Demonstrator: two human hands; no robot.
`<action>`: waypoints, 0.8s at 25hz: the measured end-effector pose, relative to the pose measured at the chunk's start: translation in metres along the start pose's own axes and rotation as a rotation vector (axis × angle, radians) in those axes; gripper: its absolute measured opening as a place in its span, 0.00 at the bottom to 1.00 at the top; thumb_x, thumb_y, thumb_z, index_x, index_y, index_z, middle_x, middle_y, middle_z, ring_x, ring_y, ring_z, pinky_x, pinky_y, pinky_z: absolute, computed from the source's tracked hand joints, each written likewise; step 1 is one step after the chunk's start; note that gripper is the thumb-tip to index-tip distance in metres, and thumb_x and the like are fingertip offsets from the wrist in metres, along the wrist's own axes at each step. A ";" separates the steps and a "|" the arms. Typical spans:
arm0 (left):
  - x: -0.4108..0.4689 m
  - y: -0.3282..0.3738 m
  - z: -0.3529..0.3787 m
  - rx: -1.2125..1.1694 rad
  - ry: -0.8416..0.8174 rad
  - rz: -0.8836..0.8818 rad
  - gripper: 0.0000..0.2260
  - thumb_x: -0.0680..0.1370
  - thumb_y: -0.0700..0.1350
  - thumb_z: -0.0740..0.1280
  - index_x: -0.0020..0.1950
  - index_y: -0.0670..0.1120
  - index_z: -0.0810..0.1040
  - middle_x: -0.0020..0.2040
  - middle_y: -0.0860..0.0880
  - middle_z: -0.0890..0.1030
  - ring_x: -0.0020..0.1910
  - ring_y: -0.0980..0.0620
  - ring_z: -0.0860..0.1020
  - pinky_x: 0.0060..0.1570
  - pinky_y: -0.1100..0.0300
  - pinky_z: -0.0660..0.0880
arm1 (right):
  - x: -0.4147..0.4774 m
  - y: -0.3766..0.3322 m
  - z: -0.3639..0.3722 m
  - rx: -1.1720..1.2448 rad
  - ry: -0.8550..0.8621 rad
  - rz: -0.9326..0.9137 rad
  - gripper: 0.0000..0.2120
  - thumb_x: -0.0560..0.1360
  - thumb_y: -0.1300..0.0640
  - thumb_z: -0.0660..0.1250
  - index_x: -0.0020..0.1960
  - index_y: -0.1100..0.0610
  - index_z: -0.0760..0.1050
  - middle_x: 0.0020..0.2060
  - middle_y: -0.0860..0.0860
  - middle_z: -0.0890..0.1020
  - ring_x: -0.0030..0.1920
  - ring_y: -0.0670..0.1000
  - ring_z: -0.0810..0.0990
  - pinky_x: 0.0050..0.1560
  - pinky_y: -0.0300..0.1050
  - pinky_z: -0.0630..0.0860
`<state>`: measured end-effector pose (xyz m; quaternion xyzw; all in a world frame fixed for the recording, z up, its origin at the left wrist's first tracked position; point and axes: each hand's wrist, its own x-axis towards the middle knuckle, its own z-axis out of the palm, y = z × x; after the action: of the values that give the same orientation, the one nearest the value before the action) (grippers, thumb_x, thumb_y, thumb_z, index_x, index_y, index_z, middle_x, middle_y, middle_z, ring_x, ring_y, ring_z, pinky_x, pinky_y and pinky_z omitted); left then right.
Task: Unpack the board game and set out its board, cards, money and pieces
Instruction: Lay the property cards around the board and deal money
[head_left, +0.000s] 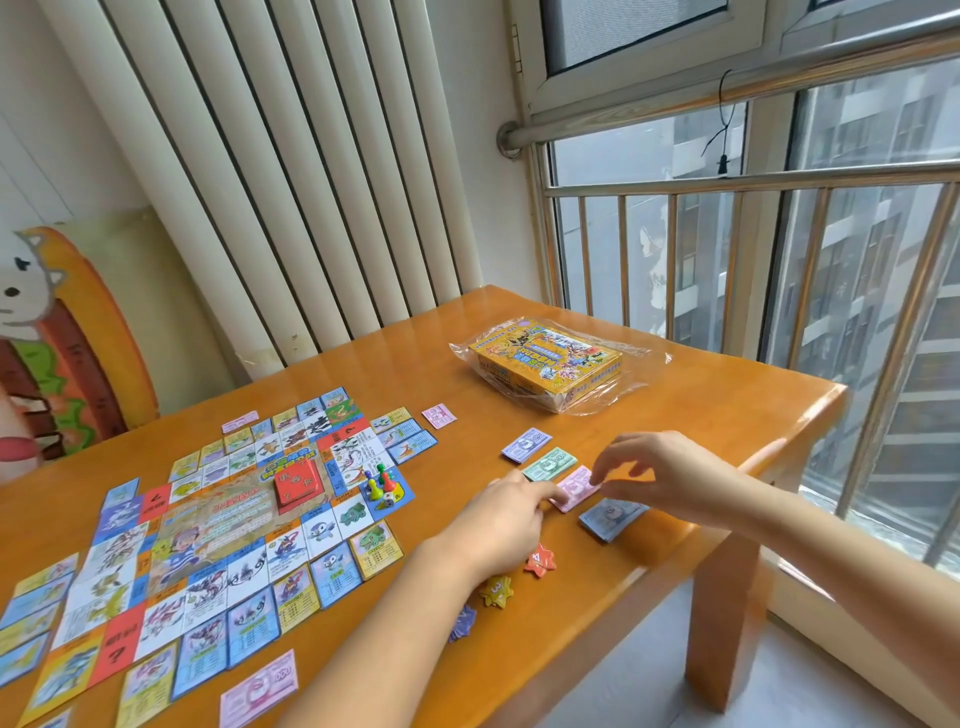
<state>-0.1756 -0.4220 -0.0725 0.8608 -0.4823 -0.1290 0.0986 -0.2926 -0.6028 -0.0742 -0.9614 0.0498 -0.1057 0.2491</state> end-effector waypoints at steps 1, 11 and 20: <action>-0.001 0.001 0.000 -0.012 0.010 -0.007 0.17 0.81 0.43 0.54 0.66 0.58 0.72 0.61 0.46 0.71 0.62 0.48 0.71 0.63 0.53 0.69 | -0.009 0.002 0.000 0.006 -0.043 -0.020 0.05 0.75 0.48 0.69 0.50 0.43 0.79 0.50 0.39 0.80 0.50 0.40 0.78 0.51 0.35 0.74; -0.028 0.027 0.002 -0.168 0.217 -0.064 0.13 0.80 0.42 0.58 0.64 0.49 0.73 0.59 0.49 0.76 0.53 0.53 0.77 0.50 0.65 0.72 | -0.057 0.012 0.019 0.017 -0.021 -0.152 0.19 0.69 0.52 0.76 0.59 0.48 0.80 0.57 0.38 0.79 0.58 0.37 0.75 0.58 0.26 0.68; -0.078 0.061 0.031 -0.689 0.522 -0.215 0.08 0.79 0.43 0.63 0.55 0.46 0.80 0.47 0.52 0.81 0.47 0.53 0.80 0.49 0.60 0.77 | -0.082 0.000 0.043 0.119 0.421 -0.229 0.08 0.72 0.60 0.71 0.48 0.51 0.85 0.44 0.43 0.85 0.46 0.40 0.82 0.48 0.37 0.77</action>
<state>-0.2736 -0.3886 -0.0735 0.8267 -0.2777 -0.0701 0.4844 -0.3625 -0.5701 -0.1257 -0.9013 -0.0147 -0.3340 0.2757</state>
